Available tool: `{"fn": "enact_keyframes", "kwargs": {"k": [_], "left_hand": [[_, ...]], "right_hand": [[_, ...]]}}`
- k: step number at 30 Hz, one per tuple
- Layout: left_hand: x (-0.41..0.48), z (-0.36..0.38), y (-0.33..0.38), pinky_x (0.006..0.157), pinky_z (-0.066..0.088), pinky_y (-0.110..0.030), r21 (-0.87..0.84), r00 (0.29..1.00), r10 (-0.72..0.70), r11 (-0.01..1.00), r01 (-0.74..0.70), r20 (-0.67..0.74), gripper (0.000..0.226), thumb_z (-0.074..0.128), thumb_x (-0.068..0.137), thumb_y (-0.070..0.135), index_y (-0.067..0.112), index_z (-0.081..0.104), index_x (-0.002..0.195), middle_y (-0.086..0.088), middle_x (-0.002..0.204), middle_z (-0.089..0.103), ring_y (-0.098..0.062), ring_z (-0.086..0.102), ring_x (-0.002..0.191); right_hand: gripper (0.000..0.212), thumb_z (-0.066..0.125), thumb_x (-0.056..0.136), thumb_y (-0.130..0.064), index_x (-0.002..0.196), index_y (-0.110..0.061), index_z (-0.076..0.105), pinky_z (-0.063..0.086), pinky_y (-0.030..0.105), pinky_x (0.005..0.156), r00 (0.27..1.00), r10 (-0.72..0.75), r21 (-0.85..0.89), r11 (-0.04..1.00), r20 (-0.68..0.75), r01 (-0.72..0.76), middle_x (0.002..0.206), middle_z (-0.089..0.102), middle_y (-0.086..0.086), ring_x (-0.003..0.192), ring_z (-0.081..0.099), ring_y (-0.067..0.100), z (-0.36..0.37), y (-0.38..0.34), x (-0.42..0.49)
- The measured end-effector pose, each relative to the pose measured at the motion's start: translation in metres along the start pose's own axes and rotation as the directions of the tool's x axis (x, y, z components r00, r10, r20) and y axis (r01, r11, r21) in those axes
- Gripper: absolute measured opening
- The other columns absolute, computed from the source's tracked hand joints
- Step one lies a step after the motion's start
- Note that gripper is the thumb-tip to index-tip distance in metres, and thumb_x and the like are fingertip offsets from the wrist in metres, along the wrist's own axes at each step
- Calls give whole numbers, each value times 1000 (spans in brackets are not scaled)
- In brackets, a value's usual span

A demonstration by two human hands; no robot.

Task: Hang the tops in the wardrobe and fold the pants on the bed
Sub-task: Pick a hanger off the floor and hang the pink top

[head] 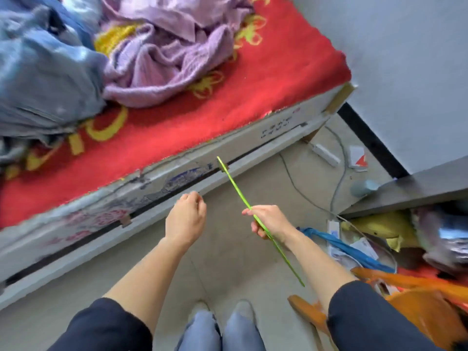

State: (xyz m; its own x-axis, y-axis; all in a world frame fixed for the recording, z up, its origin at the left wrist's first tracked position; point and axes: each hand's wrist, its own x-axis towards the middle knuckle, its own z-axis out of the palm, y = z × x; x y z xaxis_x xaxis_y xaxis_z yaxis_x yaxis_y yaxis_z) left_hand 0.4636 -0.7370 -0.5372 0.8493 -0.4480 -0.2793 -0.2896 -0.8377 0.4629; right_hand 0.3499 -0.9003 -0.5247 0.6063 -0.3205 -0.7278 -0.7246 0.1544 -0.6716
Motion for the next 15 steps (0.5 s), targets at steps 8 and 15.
{"fn": "enact_keyframes", "kwargs": {"k": [8,15], "left_hand": [[49,-143,59,71,37,-35,-92,994,-33,996,24,-100,17,42,95,23,12,55,89,-5,89,56,-29,53,90],[191,-205,50,74,39,-36,-88,991,-82,993,73,-107,20,40,95,23,11,55,88,-12,99,61,-32,57,96]], "right_hand": [[20,40,100,-15,98,-7,59,36,20,41,984,-126,39,992,128,122,58,56,13,38,50,16,-14,-206,-37],[25,41,99,-19,105,-6,62,22,12,33,981,-193,1,981,6,193,53,43,10,27,33,8,-1,-349,51]]}}
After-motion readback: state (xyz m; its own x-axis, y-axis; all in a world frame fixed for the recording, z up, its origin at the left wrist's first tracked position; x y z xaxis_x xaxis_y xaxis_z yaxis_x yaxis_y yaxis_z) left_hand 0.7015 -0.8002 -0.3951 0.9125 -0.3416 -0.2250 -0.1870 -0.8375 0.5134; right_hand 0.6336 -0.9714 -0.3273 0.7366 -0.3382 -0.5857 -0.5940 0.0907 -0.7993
